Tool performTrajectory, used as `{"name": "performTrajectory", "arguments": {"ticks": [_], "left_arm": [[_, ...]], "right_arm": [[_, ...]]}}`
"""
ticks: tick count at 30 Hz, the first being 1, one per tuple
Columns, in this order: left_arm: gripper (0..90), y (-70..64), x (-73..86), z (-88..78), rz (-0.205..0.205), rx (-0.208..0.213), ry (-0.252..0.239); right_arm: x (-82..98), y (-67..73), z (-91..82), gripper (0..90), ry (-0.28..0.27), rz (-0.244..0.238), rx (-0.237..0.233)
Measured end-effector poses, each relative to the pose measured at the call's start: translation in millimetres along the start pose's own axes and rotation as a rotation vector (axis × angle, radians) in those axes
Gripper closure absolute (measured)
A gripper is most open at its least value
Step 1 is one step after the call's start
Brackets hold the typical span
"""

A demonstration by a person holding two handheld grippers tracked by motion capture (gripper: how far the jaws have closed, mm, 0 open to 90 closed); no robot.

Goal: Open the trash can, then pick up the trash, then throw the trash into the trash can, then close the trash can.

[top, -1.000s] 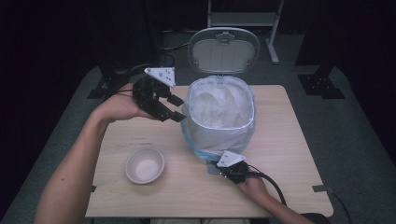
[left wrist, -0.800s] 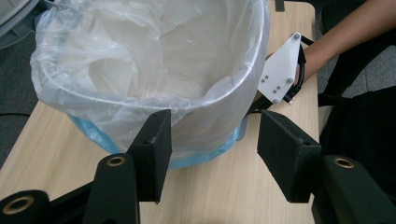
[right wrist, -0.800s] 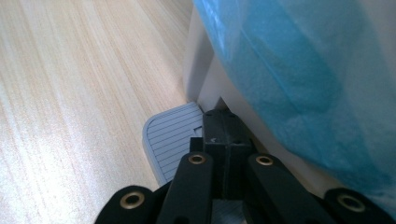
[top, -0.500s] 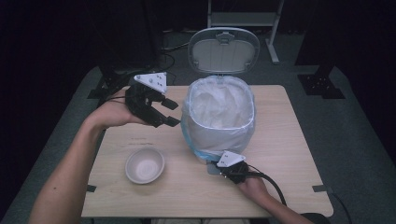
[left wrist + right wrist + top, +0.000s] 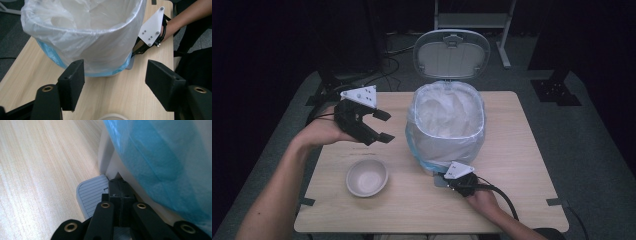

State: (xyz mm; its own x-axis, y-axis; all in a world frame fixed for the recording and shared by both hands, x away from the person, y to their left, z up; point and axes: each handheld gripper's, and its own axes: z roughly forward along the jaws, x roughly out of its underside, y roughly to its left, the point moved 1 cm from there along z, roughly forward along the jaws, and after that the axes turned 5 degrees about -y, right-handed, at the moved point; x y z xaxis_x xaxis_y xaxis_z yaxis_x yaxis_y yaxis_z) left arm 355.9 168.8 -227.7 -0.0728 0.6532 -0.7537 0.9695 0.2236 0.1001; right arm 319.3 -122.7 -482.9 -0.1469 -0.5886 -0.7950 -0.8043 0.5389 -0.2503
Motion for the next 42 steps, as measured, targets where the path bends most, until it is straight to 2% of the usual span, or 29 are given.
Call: {"name": "performTrajectory", "arguments": {"ticks": [4,10,14,19,29,42], "left_arm": [[27.9,-2.3,10.5,-6.6,-0.016,-0.018,-0.021],[24.4,-6.5,23.4,-12.3,-0.034,-0.041,-0.039],[19.8,-9.3,29.7,-12.6,-0.045,-0.053,-0.03],[19.2,-9.9,36.1,-14.0,-0.052,-0.065,-0.026],[18.9,-13.1,46.0,-11.8,-0.063,-0.061,-0.03],[18.9,-19.4,57.1,-17.6,-0.061,-0.069,-0.049]], "right_arm": [[-0.1,-0.2,0.1,90.0,0.001,-0.004,0.0],[-0.7,2.0,0.1,90.0,0.0,0.027,0.0],[-0.7,2.3,0.3,90.0,-0.003,0.028,0.0],[-0.6,1.9,0.3,90.0,-0.003,0.023,0.0],[-0.6,2.2,0.2,90.0,-0.002,0.025,0.002],[-0.8,1.5,0.3,90.0,-0.001,0.021,0.0]]}}
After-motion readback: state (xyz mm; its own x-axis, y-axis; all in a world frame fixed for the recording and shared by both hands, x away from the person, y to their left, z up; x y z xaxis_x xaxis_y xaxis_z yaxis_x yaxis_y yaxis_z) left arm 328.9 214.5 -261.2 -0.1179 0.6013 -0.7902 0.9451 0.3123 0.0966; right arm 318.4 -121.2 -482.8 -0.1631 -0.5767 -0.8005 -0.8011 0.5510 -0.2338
